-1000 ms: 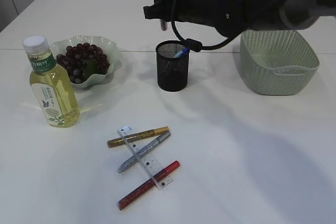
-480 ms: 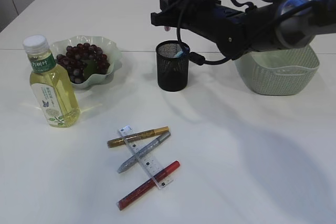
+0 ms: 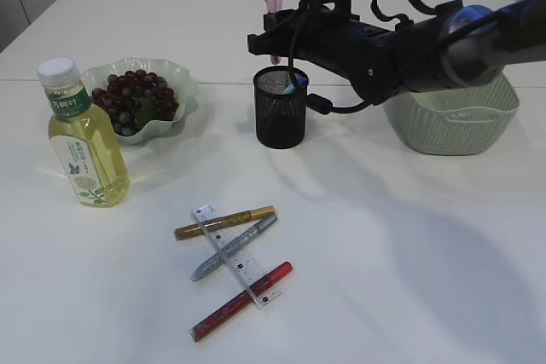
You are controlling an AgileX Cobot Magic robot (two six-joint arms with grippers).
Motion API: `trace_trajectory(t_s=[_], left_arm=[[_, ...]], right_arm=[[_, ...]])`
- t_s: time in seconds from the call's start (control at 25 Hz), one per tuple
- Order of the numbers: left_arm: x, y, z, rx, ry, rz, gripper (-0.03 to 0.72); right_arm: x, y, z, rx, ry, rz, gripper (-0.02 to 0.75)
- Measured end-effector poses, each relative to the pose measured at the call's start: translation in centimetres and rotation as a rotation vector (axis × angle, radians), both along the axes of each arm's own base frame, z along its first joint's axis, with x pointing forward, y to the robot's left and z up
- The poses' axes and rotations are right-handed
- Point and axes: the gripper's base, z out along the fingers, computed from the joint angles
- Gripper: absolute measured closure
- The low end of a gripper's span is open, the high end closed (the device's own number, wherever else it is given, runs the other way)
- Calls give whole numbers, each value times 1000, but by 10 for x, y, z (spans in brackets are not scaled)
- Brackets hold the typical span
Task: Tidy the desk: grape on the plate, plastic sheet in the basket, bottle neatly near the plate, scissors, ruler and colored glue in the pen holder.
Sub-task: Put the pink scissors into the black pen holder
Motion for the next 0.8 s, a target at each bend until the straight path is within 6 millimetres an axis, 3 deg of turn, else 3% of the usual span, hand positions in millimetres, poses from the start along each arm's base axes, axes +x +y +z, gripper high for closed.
trace_trajectory(t_s=[0.28,0.8], left_arm=[[0,0,0,0,0,0,273],[0,0,0,0,0,0,273]], right_arm=[[2,1,-18,-23,42,1,552],[4,0,-26,-10,66,-15,536]])
